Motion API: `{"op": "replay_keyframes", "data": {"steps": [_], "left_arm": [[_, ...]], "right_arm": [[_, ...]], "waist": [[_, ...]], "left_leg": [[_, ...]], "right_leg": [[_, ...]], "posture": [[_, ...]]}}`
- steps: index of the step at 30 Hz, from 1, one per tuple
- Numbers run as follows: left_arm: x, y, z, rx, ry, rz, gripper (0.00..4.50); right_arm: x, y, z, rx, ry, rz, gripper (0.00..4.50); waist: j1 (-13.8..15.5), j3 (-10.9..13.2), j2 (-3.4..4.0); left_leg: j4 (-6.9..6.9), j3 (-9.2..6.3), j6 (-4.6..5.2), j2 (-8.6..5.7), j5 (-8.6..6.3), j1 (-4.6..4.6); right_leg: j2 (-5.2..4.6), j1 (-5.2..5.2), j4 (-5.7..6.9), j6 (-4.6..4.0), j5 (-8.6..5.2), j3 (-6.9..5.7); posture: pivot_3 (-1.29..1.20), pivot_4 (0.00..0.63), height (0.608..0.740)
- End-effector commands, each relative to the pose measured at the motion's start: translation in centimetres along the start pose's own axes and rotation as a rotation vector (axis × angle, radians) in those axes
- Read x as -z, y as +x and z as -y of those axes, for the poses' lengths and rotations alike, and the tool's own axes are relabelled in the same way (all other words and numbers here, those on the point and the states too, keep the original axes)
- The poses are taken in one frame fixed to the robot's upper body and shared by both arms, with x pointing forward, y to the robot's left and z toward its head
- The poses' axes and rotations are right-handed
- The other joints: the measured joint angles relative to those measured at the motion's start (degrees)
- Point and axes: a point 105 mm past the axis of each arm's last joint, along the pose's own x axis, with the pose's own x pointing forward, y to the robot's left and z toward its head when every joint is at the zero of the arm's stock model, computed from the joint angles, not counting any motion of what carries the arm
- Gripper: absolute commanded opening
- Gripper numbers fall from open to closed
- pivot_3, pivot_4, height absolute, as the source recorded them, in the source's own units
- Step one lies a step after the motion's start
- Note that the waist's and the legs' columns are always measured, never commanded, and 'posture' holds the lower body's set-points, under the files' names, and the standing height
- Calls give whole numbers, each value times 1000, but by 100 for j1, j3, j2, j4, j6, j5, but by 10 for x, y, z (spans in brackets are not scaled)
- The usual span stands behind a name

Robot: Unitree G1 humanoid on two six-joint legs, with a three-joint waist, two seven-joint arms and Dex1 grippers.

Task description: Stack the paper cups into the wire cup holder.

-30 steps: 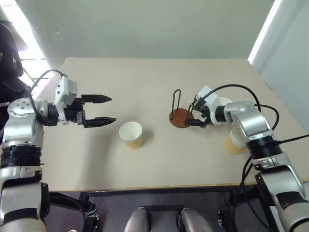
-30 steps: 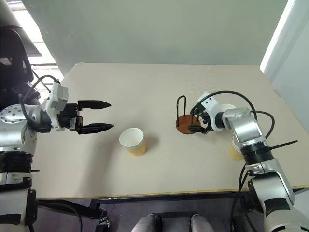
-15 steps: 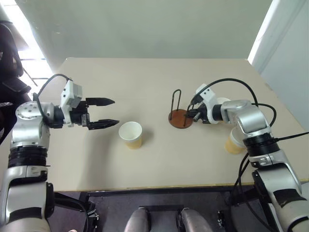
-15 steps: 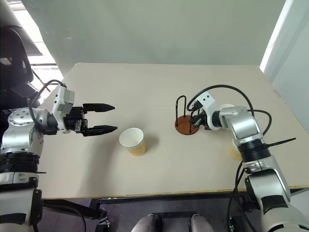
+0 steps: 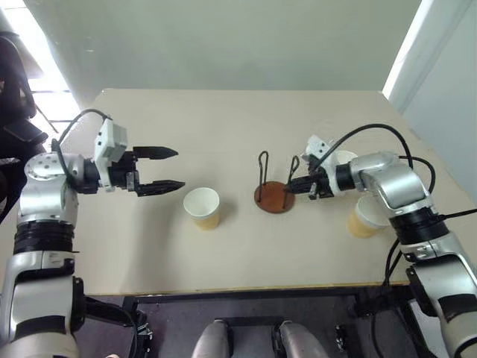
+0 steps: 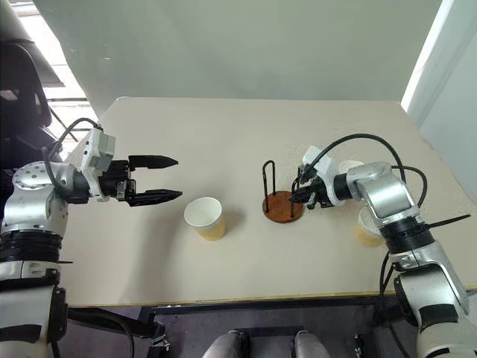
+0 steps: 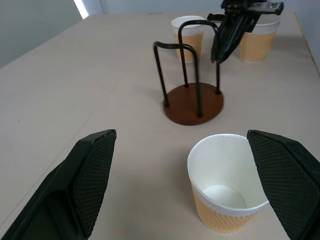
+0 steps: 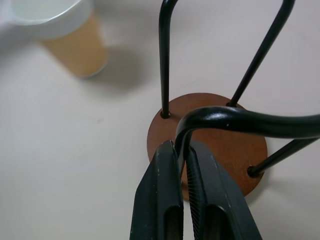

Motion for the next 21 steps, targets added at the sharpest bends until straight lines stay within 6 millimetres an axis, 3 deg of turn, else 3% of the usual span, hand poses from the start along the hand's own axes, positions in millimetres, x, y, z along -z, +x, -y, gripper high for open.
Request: {"op": "replay_keyframes", "data": {"steps": [1,9,21], "left_arm": [[-11,-2,-4,-5,30,12,4500],[-10,-3,-5,-10,28,10,4500],[-13,0,-6,-6,31,12,4500]], "right_arm": [[-11,-13,-7,-56,-119,-1,45],[8,-25,-19,-147,-175,-76,45],[15,-22,-38,-240,-227,-105,45]], "waist": [[1,0,0],[-1,-1,-1],[-4,-1,-2]], "left_leg": [[0,0,0,0,0,0],[4,0,1,0,1,1],[17,0,3,0,2,5]], "right_leg": [[0,1,0,0,0,-1],[0,5,-1,2,1,-1],[0,16,0,4,2,-1]], "posture": [[0,150,740],[0,150,740],[0,150,740]]}}
